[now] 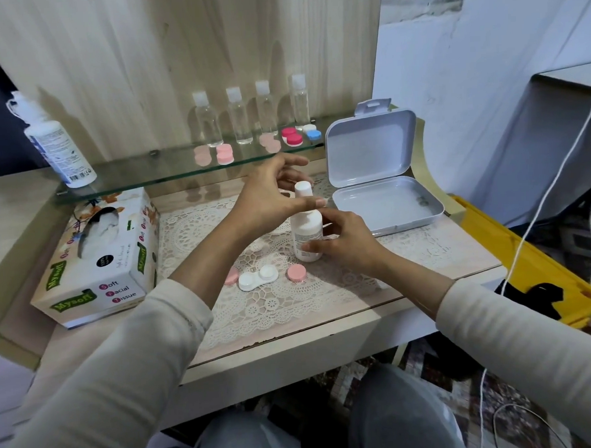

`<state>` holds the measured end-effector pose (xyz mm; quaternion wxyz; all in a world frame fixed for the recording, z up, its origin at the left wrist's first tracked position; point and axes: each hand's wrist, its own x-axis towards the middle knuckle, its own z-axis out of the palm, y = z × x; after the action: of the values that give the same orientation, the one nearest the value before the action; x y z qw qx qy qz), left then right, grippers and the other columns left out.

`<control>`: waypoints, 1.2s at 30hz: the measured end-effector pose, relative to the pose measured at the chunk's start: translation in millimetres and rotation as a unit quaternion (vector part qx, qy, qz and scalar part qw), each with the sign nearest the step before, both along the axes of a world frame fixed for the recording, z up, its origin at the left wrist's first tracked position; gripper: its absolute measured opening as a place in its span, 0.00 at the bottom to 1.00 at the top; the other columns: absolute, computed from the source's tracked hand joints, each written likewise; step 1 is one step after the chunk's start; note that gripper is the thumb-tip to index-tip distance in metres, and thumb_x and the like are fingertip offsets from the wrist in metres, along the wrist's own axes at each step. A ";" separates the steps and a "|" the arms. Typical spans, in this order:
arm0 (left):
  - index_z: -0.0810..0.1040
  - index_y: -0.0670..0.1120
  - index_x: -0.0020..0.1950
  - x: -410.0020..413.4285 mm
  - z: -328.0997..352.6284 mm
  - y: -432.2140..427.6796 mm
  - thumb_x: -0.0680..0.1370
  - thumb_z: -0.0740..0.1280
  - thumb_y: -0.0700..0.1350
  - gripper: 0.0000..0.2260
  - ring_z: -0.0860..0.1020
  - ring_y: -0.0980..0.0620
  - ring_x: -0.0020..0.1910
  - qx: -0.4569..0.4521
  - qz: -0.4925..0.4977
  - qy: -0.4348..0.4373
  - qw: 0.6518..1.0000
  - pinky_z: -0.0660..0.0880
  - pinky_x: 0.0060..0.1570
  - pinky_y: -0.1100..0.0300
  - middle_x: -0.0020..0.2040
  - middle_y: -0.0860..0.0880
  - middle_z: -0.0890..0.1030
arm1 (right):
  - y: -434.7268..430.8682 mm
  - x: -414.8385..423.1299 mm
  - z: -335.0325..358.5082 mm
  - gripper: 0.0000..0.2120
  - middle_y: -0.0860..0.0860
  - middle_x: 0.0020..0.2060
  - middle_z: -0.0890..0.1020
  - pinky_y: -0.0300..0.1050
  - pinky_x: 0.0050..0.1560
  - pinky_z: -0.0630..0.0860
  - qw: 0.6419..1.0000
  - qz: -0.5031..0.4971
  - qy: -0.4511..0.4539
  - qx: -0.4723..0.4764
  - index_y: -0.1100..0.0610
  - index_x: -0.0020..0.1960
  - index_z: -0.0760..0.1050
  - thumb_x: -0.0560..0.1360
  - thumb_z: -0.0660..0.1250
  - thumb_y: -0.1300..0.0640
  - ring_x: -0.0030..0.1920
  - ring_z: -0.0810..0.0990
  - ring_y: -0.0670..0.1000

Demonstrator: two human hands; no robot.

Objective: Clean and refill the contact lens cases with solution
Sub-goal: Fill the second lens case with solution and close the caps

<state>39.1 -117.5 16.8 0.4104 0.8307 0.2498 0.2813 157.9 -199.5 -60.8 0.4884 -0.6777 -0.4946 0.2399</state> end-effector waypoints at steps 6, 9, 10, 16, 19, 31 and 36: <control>0.71 0.48 0.62 1.8 -4.9 4.6 0.68 0.74 0.36 0.25 0.77 0.55 0.46 0.001 0.005 -0.008 1.000 0.74 0.45 0.68 0.47 0.47 0.79 | -0.5 -0.4 0.6 0.25 0.53 0.50 0.81 0.45 0.53 0.77 1.000 0.001 0.002 0.001 0.57 0.61 0.74 0.65 0.76 0.62 0.48 0.80 0.50; 0.68 0.48 0.65 -3.2 -6.5 6.7 0.72 0.68 0.31 0.25 0.78 0.54 0.55 -0.033 -0.054 0.000 0.998 0.75 0.54 0.62 0.52 0.47 0.81 | -0.1 -0.2 -0.2 0.26 0.54 0.51 0.81 0.47 0.54 0.77 1.000 -0.001 -0.003 -0.001 0.58 0.61 0.74 0.65 0.76 0.61 0.49 0.80 0.51; 0.68 0.48 0.66 -4.2 -7.6 6.8 0.73 0.67 0.31 0.25 0.76 0.55 0.58 -0.035 -0.063 0.004 0.997 0.74 0.56 0.60 0.54 0.48 0.81 | 0.2 0.0 -0.5 0.26 0.54 0.51 0.81 0.48 0.54 0.77 1.000 -0.004 -0.004 -0.002 0.58 0.61 0.73 0.65 0.76 0.61 0.49 0.80 0.51; 0.72 0.49 0.63 -24.0 -23.4 12.5 0.75 0.66 0.38 0.17 0.75 0.57 0.58 0.015 0.030 0.013 0.999 0.70 0.61 0.57 0.59 0.52 0.77 | 4.0 2.3 -0.6 0.25 0.51 0.51 0.79 0.44 0.49 0.76 0.997 -0.039 -0.067 -0.003 0.58 0.59 0.70 0.66 0.76 0.57 0.49 0.78 0.50; 0.73 0.48 0.64 -51.7 -41.7 17.8 0.78 0.64 0.46 0.15 0.73 0.56 0.59 0.065 0.116 0.072 0.988 0.67 0.58 0.62 0.63 0.51 0.75 | 11.9 7.9 4.4 0.24 0.51 0.50 0.78 0.42 0.46 0.74 0.991 -0.079 -0.112 -0.001 0.59 0.58 0.73 0.65 0.77 0.57 0.47 0.77 0.50; 0.66 0.40 0.70 -138.6 -99.9 11.9 0.78 0.61 0.53 0.25 0.61 0.48 0.71 0.163 0.174 0.267 0.934 0.54 0.69 0.60 0.72 0.45 0.65 | 48.2 19.4 17.7 0.23 0.59 0.54 0.80 0.52 0.49 0.74 0.961 -0.204 -0.180 -0.048 0.62 0.58 0.74 0.67 0.75 0.54 0.53 0.77 0.59; 0.63 0.42 0.72 -140.3 -105.6 8.0 0.79 0.60 0.52 0.25 0.57 0.50 0.72 0.170 0.176 0.255 0.935 0.50 0.70 0.63 0.74 0.47 0.62 | 48.7 17.6 19.4 0.23 0.59 0.53 0.80 0.52 0.48 0.74 0.958 -0.224 -0.175 -0.050 0.62 0.56 0.75 0.66 0.76 0.53 0.52 0.77 0.59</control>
<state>-101.2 -109.5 -88.8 0.1291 0.8748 0.4365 0.1656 175.4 -150.9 -41.4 0.4011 -0.8259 -0.3953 0.0270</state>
